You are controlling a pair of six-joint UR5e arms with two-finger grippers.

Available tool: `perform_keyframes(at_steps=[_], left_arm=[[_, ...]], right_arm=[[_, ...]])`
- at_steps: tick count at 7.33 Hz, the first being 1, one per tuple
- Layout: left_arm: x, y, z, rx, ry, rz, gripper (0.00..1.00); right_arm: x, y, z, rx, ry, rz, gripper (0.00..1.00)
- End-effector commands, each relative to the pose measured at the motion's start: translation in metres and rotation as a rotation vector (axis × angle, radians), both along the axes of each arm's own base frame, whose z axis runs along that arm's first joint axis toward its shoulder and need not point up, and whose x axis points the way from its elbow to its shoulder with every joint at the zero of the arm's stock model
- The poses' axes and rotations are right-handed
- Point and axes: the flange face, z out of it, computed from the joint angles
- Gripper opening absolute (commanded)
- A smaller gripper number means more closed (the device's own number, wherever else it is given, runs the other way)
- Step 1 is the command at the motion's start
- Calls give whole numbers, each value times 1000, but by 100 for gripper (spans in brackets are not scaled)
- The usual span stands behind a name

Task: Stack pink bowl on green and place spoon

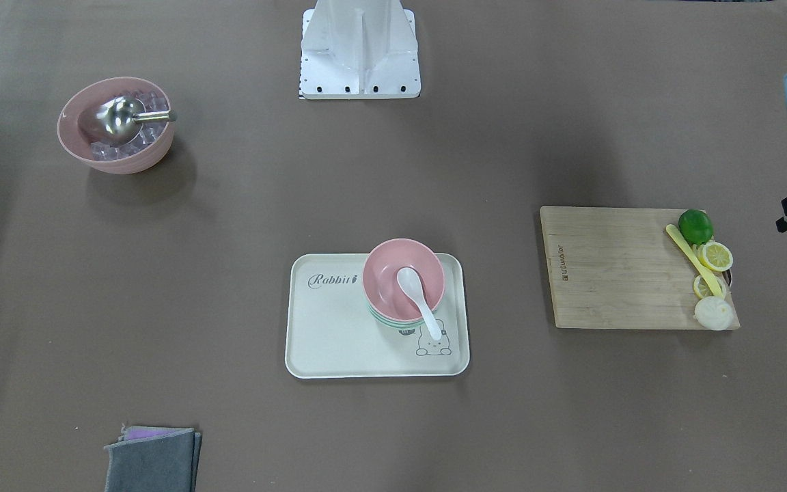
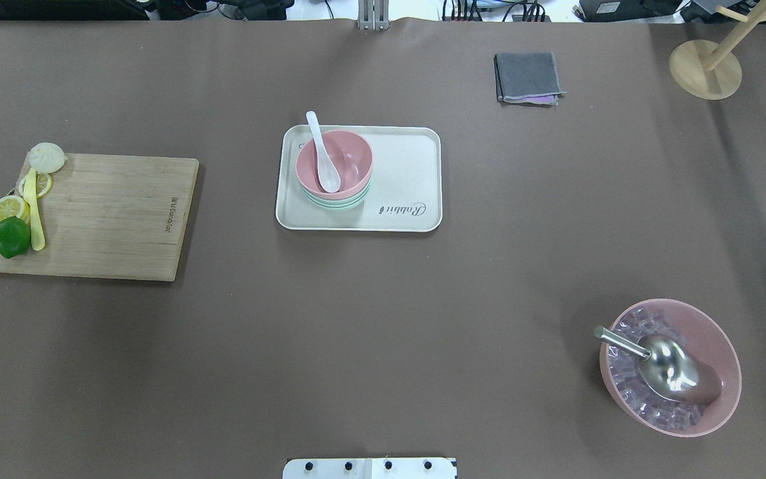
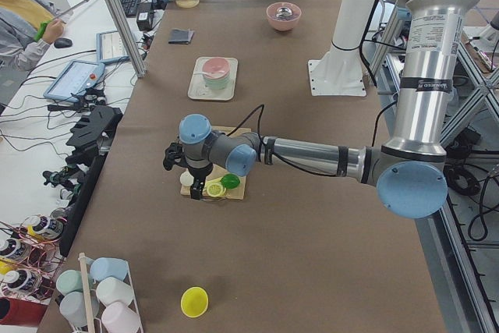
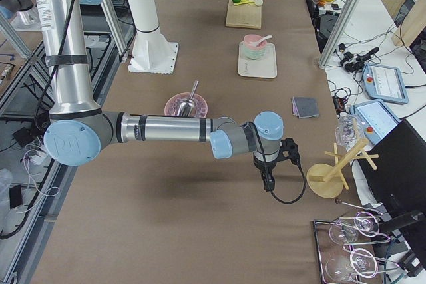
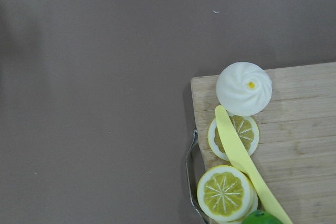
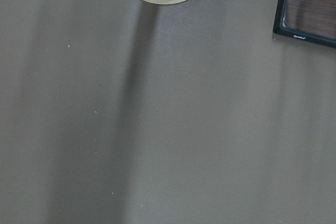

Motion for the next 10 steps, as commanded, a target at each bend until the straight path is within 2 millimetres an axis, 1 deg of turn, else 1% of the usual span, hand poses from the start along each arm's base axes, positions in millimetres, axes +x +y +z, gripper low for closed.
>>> perform_keyframes(at_steps=[1, 2, 3, 6, 8, 10], left_arm=[[-1, -4, 8, 0, -1, 6, 98], [-2, 0, 15, -15, -4, 4, 98], [1, -5, 12, -14, -6, 4, 98], [0, -3, 6, 0, -3, 4, 98], [-1, 0, 9, -5, -3, 4, 98], [0, 0, 0, 11, 2, 6, 98]], right_arm=[[0, 3, 4, 11, 2, -5, 100], [-1, 5, 7, -8, -7, 6, 100], [-1, 5, 7, -9, -7, 6, 100], [1, 14, 16, -16, -3, -3, 100], [1, 14, 13, -9, -4, -3, 100], [0, 15, 12, -8, -9, -6, 100]])
